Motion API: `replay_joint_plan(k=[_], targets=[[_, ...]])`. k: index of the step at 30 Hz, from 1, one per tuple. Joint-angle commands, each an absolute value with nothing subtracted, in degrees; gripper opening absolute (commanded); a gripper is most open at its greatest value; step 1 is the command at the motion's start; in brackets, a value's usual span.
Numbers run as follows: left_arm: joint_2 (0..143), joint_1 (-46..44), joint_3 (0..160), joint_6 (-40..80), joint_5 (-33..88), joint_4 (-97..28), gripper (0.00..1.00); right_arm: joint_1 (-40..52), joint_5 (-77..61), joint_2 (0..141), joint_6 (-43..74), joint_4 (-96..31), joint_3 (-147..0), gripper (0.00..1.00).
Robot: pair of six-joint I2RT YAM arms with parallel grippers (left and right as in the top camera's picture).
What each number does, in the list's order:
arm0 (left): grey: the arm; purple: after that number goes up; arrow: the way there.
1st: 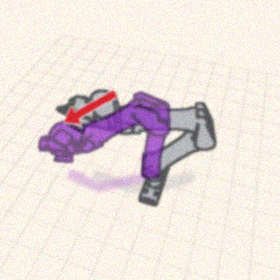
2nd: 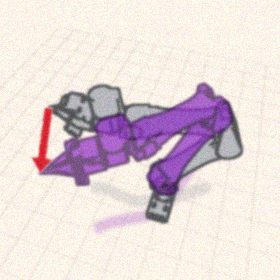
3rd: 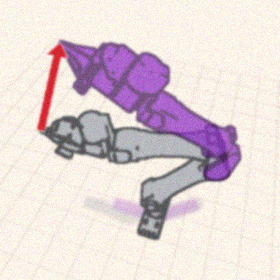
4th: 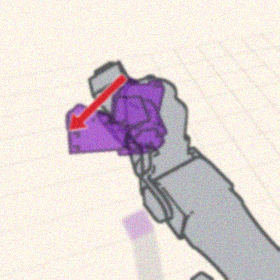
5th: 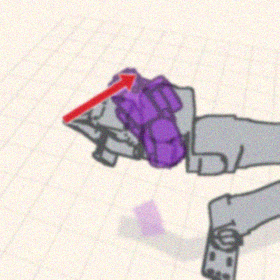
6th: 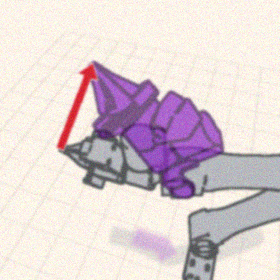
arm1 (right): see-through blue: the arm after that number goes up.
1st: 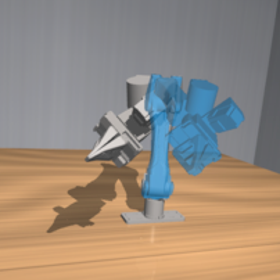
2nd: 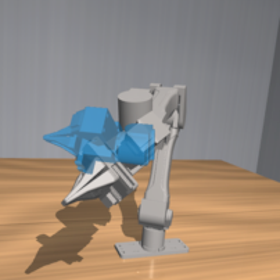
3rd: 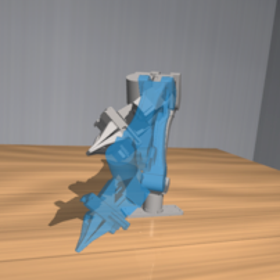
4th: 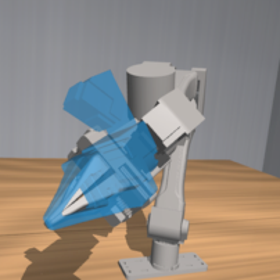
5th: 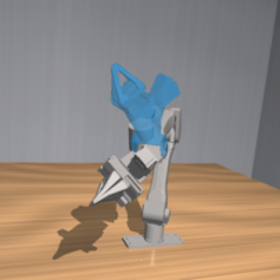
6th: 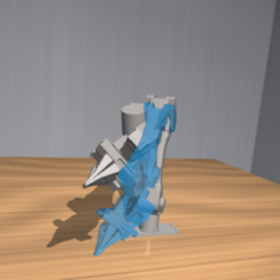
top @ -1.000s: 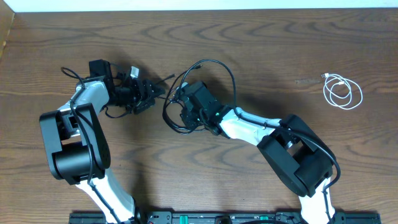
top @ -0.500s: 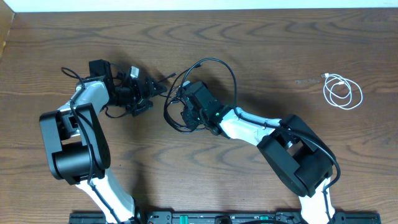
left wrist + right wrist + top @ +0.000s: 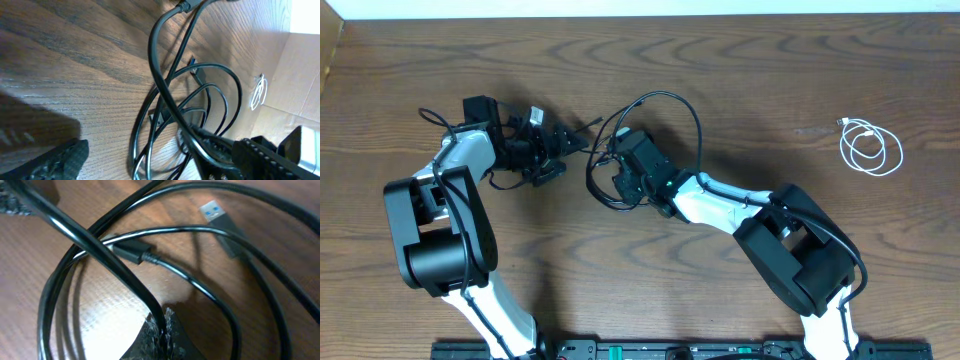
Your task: Untangle cables
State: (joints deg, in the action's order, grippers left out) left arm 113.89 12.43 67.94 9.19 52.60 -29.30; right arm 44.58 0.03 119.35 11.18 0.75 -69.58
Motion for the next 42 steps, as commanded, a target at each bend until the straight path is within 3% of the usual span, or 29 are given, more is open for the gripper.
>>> replay_joint_plan(k=[1, 9, 12, 16, 18, 21, 25, 27, 34, 42], targets=[[113.3, 12.4, 67.7, 8.9, 53.3, -29.3, 0.93, 44.4, 6.5, 119.2, 12.0, 1.2, -69.6, 0.01], [113.3, 12.4, 67.7, 8.9, 53.3, -29.5, 0.81, 42.5, 7.4, 119.2, 14.2, 3.8, -69.6, 0.01], [113.3, 12.4, 67.7, 8.9, 53.3, -29.5, 0.66, 41.6, 6.7, 119.2, 15.9, 4.3, -69.6, 0.01], [113.3, 12.4, 67.7, 8.9, 53.3, -29.5, 0.21, 40.4, 0.4, 119.2, 17.4, 6.1, -69.6, 0.01], [113.3, 12.4, 67.7, 8.9, 53.3, -29.5, 0.12, 39.8, -6.1, 119.2, 17.4, 7.7, -69.6, 0.01], [113.3, 12.4, 67.7, 8.9, 53.3, -29.5, 0.15, 39.5, -14.4, 119.2, 17.5, 10.8, -69.6, 0.01], [113.3, 12.1, 67.7, 8.9, 53.3, -29.5, 0.4, 39.4, -15.1, 119.2, 23.6, 12.9, -69.6, 0.01], [113.3, 11.5, 67.7, 8.9, 53.2, -29.5, 0.48, 39.3, -15.5, 119.2, 26.4, 13.9, -69.6, 0.01], [113.3, 6.6, 67.7, 15.4, 41.8, -29.5, 0.49, 37.9, -19.9, 119.2, 27.0, 17.6, -69.6, 0.01], [113.3, 0.3, 67.7, 16.5, 38.6, -28.6, 0.49, 36.4, -20.2, 119.2, 27.0, 17.0, -69.6, 0.01]])
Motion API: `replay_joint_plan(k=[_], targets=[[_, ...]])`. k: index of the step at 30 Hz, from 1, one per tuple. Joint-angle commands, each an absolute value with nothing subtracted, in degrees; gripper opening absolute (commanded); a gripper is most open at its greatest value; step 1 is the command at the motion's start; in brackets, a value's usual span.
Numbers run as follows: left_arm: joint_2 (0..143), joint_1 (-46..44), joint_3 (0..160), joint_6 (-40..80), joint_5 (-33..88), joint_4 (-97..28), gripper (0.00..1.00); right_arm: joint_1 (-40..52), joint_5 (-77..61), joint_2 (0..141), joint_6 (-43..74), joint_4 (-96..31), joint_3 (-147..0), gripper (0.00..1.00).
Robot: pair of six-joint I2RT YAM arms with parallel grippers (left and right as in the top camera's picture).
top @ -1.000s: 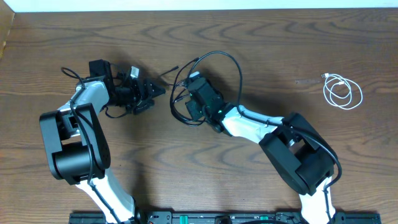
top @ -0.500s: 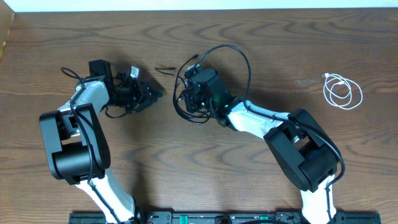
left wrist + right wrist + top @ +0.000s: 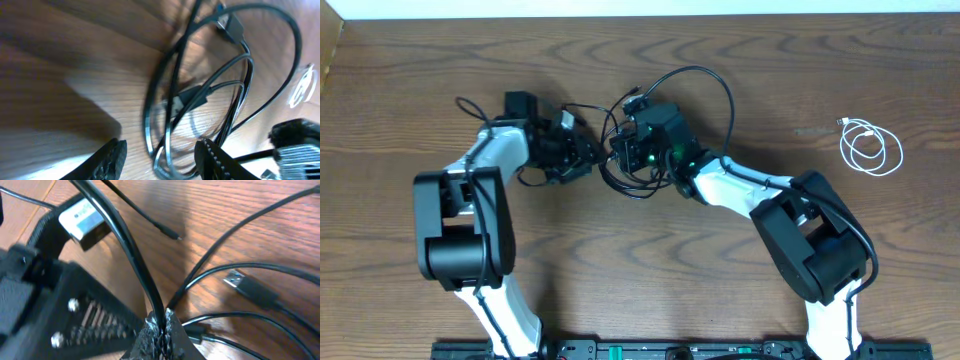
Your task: Untangle cables
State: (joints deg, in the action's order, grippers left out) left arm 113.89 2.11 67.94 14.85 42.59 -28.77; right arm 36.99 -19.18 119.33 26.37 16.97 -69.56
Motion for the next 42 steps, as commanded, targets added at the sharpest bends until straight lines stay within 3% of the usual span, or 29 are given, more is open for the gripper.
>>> replay_joint_plan(k=[1, 6, 11, 16, 21, 42], targets=[[113.3, -0.3, 67.7, 17.8, 36.4, -28.6, 0.49, 36.1, -20.3, 119.2, 27.0, 17.0, -69.6, 0.01], [113.3, -2.7, 67.7, 21.8, 29.0, -28.6, 0.41, 34.5, -30.1, 119.1, 27.0, 20.0, -69.6, 0.01], [113.3, -2.7, 67.7, 21.8, 28.8, -28.5, 0.21, 33.2, -31.6, 117.3, 27.0, 21.5, -69.6, 0.01], [113.3, -1.5, 67.7, 21.7, 28.9, -28.9, 0.19, 31.8, -31.7, 113.1, 26.5, 21.5, -69.6, 0.01], [113.3, 0.1, 67.7, 21.7, 28.9, -29.6, 0.08, 30.7, -31.6, 108.4, 24.8, 21.5, -69.6, 0.01], [113.3, 9.2, 67.7, 21.5, 32.7, -32.1, 0.07, 27.3, -32.2, 92.7, 24.8, 16.1, -69.6, 0.01]])
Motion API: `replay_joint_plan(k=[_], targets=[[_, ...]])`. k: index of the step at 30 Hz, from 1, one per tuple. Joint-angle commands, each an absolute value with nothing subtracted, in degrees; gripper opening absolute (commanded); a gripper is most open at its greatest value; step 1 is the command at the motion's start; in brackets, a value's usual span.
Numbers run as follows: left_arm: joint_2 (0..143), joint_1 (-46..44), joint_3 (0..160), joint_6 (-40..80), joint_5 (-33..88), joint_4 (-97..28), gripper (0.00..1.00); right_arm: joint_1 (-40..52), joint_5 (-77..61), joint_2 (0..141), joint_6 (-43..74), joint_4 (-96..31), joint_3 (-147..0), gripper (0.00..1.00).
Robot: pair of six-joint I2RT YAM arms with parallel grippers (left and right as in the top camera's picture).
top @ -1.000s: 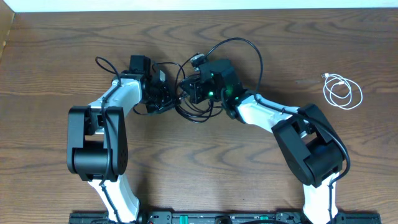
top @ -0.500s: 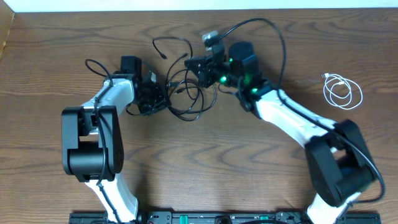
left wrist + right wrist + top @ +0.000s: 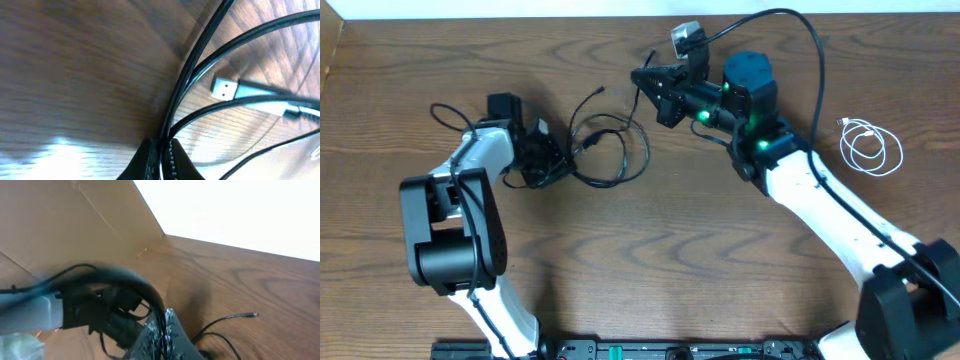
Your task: Untangle cables
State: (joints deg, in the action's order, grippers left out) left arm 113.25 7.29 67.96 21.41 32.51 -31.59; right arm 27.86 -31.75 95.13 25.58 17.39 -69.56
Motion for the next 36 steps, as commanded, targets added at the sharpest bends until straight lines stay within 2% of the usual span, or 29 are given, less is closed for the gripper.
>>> replay_joint_plan(k=[1, 9, 20, 31, 33, 36], targets=[[113.3, 9.8, 67.7, 21.1, 33.6, -32.1, 0.08, 27.3, -32.2, 92.3, 24.8, 15.2, -69.6, 0.01], [113.3, 11.9, 67.7, 20.4, 34.5, -32.5, 0.08, 25.0, -32.2, 91.3, 24.8, 10.8, -69.6, 0.01], [113.3, 11.7, 67.7, 20.2, 34.6, -32.4, 0.08, 26.3, -27.3, 94.1, 21.6, -5.7, -69.6, 0.01], [113.3, 11.7, 67.7, 20.2, 34.6, -32.4, 0.08, 30.4, -27.3, 103.8, 21.0, -9.5, -69.6, 0.01], [113.3, 11.7, 67.7, 20.2, 34.6, -32.4, 0.08, 31.6, -27.3, 105.4, 21.1, -9.4, -69.6, 0.07], [113.3, 11.7, 67.7, 20.2, 34.6, -32.4, 0.08, 33.3, -27.3, 106.6, 22.5, -9.5, -69.6, 0.29]])
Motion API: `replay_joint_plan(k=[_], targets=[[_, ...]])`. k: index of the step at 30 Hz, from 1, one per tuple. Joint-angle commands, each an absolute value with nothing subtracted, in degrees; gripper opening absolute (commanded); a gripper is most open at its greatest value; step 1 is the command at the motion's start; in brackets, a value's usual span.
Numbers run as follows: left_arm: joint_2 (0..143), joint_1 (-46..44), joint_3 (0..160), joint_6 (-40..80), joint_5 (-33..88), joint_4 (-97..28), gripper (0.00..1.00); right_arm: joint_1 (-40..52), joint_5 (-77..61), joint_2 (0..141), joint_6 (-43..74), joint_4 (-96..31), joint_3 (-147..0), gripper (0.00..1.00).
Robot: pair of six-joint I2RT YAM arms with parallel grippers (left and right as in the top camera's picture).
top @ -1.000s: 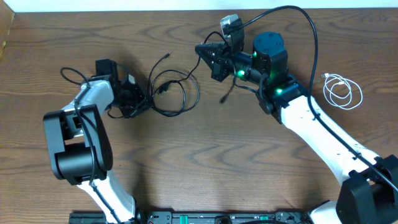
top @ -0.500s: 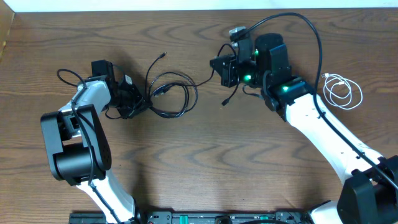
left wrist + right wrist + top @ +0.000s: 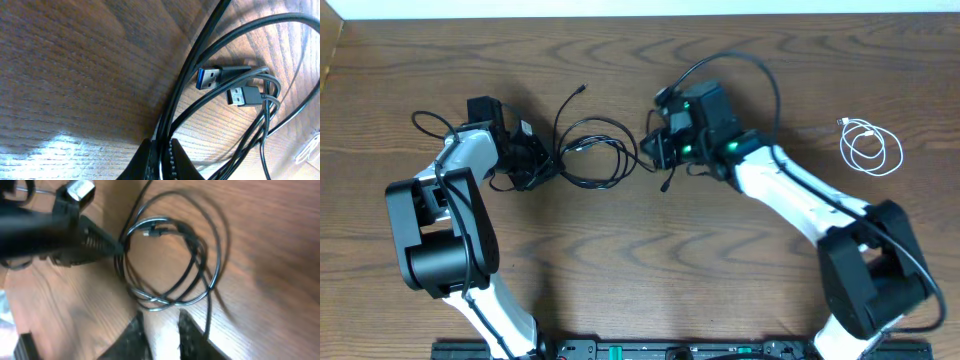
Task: Untangle cables
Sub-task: 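Lower the right gripper and release the black cable onto the table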
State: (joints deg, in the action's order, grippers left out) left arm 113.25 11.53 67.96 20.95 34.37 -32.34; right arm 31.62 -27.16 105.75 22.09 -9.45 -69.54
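Note:
A coil of black cables [image 3: 595,155] lies on the wooden table left of centre. My left gripper [image 3: 535,160] is at the coil's left edge, shut on one black strand [image 3: 161,145]. Two USB plugs [image 3: 210,76] rest inside the loops. At the coil's right side my right gripper [image 3: 655,152] hovers low and open, with bare wood between its fingers [image 3: 137,335]. In the right wrist view the coil [image 3: 170,260] fills the middle. One black strand [image 3: 206,305] runs down just outside the right finger.
A small white cable [image 3: 870,148] lies coiled at the far right of the table [image 3: 620,270]. Each arm carries its own black wire loop [image 3: 740,60] over its wrist. A loose thin cable end [image 3: 575,95] points toward the back.
My right gripper was raised at the back of the table, shut on a thick black cable. It is now low beside the coil and open. The left gripper still grips its strand.
First my right gripper was shut on a thick cable within the tangle, with the left gripper open beside it. Then both stood close at the tangle. Then the left was shut on a strand and the right was high and away. Now the right is open beside the coil.

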Motion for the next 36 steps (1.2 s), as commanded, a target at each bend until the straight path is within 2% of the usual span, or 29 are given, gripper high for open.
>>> replay_joint_plan(k=[1, 2, 3, 5, 7, 14, 17, 23, 25, 31, 36], targets=[[113.3, 11.7, 67.7, 20.2, 34.6, -32.4, 0.08, 34.0, -27.3, 106.8, 23.0, -9.5, -69.6, 0.35], [113.3, 11.7, 67.7, 20.2, 34.5, -32.4, 0.08, 35.2, -27.3, 107.1, 23.1, -9.5, -69.6, 0.47], [113.3, 11.7, 67.7, 20.2, 34.5, -32.4, 0.08, 36.2, -27.3, 107.1, 23.1, -9.6, -69.6, 0.54], [113.3, 11.7, 67.7, 20.2, 34.5, -32.4, 0.08, 37.3, -27.0, 107.1, 23.1, -10.0, -69.6, 0.63], [113.3, 11.7, 67.7, 20.2, 34.5, -32.4, 0.08, 38.4, -25.4, 107.1, 23.0, -11.4, -69.6, 0.68], [113.3, 11.7, 67.7, 20.2, 34.5, -32.5, 0.08, 39.7, -18.5, 107.1, 21.6, -22.3, -69.6, 0.73], [113.3, 11.7, 67.7, 20.2, 34.5, -32.5, 0.08, 39.3, -18.5, 107.0, 16.4, -28.4, -69.7, 0.83], [113.3, 11.7, 67.7, 20.2, 34.5, -32.5, 0.08, 36.8, -21.4, 107.0, 14.0, -40.2, -69.8, 0.91], [113.3, 11.7, 67.7, 20.2, 34.5, -32.5, 0.08, 35.7, -20.6, 107.0, 11.3, -43.7, -70.0, 0.98], [113.3, 11.7, 67.7, 20.2, 34.5, -32.5, 0.08, 31.7, -5.9, 107.0, 9.1, -52.7, -72.0, 0.99], [113.3, 11.7, 67.7, 20.2, 34.5, -32.5, 0.08, 29.5, 8.2, 107.0, 11.4, -53.6, -72.8, 0.99]])
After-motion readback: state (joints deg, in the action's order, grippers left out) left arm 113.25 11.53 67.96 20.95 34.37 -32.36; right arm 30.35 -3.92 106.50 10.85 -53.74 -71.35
